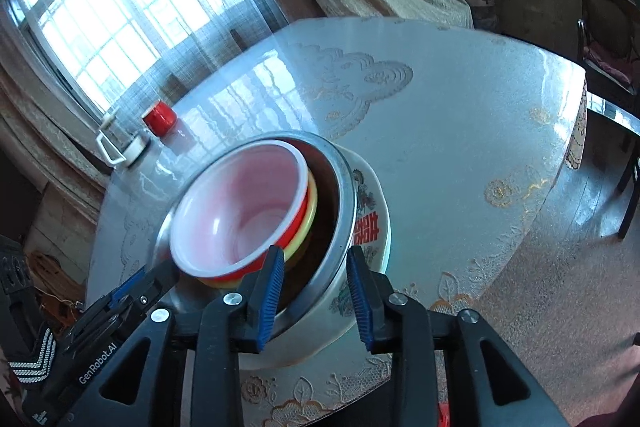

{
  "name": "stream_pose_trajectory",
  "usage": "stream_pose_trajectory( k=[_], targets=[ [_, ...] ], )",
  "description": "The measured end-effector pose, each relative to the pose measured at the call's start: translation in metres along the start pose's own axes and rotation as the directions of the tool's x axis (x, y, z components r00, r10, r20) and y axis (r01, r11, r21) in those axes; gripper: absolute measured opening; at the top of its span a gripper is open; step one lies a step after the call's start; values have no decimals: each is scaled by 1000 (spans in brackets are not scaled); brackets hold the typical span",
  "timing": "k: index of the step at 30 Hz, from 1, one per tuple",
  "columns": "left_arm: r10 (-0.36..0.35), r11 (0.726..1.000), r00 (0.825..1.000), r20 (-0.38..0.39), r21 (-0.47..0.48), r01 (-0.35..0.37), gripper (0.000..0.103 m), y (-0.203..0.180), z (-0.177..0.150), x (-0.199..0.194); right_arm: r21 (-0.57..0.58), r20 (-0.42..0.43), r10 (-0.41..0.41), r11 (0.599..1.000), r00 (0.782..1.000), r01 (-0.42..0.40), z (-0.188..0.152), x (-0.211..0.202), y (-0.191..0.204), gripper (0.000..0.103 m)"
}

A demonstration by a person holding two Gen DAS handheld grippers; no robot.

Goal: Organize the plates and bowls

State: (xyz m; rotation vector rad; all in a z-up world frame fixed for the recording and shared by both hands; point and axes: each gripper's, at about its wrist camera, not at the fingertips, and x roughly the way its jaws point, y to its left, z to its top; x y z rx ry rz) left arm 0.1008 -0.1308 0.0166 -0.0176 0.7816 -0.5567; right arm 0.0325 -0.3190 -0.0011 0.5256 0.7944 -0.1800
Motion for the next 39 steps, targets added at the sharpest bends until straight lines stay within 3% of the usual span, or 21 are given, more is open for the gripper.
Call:
stream_pose_trajectory(
  k=[3, 5, 7, 9, 11, 13, 21, 27, 34, 39],
  targets=[
    [38, 999, 998, 56, 37, -40, 58, -2, -3, -15, -24, 51, -17, 1000, 999, 18, -2, -9, 3, 39],
    [62, 996, 995, 78, 61, -67, 73, -3, -7, -24, -52, 99, -28, 998, 995, 34, -7, -17, 5, 40],
    [73, 995, 993, 95, 61, -79, 90, 1, -13, -31, -77, 145, -36, 996, 989, 47, -12, -25, 8, 50],
    [81, 995, 991, 104, 54, -87, 94, 4, -18, -36, -95, 188, -40, 994, 981, 59, -20, -31, 11, 56],
    [110, 992, 988, 109, 54, -116, 103, 7, -24, -40, -107, 218, -38, 992, 975, 63, -29, -36, 14, 70],
    [122, 989, 986, 111, 65, -129, 103, 9, -31, -45, -124, 248, -43, 989, 968, 75, -40, -41, 16, 78],
    [208, 973, 974, 89, 79, -215, 103, 16, -63, -53, -146, 245, -97, 980, 965, 135, -74, -44, 23, 82],
    [200, 975, 976, 86, 85, -207, 103, 18, -82, -60, -151, 224, -117, 977, 967, 153, -96, -45, 26, 82],
    [199, 976, 967, 159, 57, -210, 103, 13, -92, -79, -135, 230, -142, 975, 963, 176, -110, -50, 23, 82],
    [187, 982, 973, 135, 6, -189, 103, 15, -91, -81, -137, 231, -145, 974, 962, 180, -110, -52, 23, 82]
  ],
)
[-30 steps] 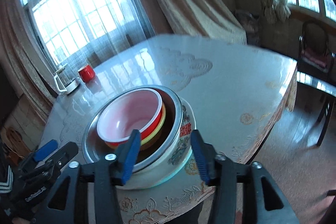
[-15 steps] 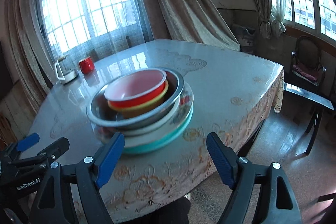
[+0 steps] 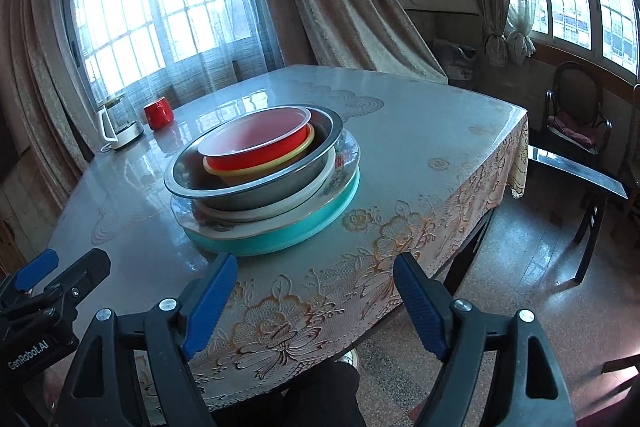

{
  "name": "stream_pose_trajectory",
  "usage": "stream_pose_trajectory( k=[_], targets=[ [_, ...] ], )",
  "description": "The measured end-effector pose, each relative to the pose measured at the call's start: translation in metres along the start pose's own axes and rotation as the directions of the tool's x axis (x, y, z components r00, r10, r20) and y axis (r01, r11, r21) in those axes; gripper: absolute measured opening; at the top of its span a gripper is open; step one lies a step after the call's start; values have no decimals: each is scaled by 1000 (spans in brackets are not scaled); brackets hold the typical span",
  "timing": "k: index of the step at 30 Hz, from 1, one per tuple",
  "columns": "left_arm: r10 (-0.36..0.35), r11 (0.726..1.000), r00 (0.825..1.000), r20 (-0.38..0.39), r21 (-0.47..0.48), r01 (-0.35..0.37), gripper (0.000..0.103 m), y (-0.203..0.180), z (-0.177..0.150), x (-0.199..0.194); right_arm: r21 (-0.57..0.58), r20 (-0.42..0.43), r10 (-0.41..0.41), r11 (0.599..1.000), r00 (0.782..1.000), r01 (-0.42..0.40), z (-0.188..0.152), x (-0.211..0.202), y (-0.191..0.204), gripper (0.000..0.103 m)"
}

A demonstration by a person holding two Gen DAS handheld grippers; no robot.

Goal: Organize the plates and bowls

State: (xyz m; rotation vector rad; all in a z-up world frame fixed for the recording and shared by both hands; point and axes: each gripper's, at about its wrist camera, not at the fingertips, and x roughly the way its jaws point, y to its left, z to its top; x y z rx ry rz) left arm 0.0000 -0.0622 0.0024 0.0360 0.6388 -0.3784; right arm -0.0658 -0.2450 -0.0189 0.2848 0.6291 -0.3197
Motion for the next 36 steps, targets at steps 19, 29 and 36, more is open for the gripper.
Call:
stream_pose_trajectory(
  k=[19, 29, 36],
  targets=[
    [27, 999, 999, -23, 28, -26, 103, -6, -7, 2, -5, -22, -7, 1000, 1000, 7, -1, 4, 1, 82],
    [25, 998, 999, -38, 52, -23, 103, -10, -7, 5, -6, -28, -9, 1000, 1000, 9, -1, 4, 2, 82],
    [24, 998, 999, -37, 63, -22, 103, -10, -8, 4, -3, -29, -9, 1000, 1000, 9, -1, 5, 1, 82]
  ],
)
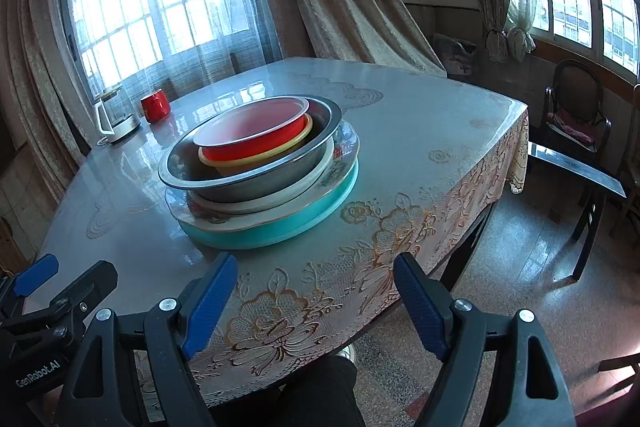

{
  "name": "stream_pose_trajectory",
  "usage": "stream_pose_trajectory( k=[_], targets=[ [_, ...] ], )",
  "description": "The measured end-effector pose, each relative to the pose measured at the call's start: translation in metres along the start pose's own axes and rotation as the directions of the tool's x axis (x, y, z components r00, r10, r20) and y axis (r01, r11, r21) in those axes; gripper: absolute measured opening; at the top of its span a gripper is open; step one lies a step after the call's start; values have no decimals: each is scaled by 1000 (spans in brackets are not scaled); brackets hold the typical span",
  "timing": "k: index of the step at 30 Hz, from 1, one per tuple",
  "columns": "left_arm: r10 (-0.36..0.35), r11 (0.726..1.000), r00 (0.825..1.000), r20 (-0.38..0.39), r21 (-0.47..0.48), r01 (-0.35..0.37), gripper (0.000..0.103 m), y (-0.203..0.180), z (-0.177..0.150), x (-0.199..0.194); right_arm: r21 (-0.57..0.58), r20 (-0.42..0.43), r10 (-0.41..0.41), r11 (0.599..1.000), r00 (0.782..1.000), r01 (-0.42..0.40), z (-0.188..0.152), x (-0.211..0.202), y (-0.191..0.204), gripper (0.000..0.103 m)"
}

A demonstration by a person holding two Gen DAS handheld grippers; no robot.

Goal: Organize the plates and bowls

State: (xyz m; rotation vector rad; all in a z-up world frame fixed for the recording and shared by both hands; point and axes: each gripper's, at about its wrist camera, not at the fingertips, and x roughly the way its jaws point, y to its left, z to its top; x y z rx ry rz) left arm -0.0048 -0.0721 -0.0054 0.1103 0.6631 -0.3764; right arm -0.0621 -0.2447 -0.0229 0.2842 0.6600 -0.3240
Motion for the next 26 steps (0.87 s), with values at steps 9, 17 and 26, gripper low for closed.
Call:
stream_pose_trajectory(
  k=[9, 17, 26],
  targets=[
    [-7, 1000, 1000, -6, -1, 7, 103, -1, 0, 0, -1, -3, 1, 1000, 1000, -1, -1, 0, 0, 82],
    [-15, 1000, 1000, -4, 8, 16, 103, -4, 0, 0, 0, -5, 1, 1000, 1000, -1, 0, 1, 0, 82],
    [-35, 999, 999, 14, 8, 35, 103, -5, 2, -1, 6, -9, 4, 1000, 1000, -4, 2, 5, -3, 82]
  ],
)
